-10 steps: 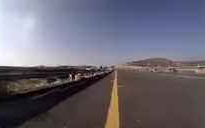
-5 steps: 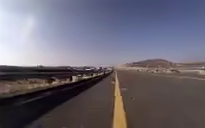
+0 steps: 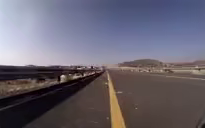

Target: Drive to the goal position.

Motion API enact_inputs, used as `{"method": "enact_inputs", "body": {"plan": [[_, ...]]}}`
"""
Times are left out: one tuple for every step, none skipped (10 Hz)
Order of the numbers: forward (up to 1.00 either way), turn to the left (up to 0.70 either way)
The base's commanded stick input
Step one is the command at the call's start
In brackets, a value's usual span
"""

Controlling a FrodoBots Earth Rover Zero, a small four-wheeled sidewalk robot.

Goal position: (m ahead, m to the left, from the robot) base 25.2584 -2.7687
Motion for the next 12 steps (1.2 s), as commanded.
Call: {"method": "enact_inputs", "body": {"plan": [[0.85,0.0],[0.85,-0.03],[0.85,-0.33],[0.85,-0.33],[0.85,-0.33],[0.85,-0.24],[0.85,-0.15],[0.85,-0.08],[0.85,0.0],[0.85,0.0],[0.85,0.0],[0.85,0.0]]}}
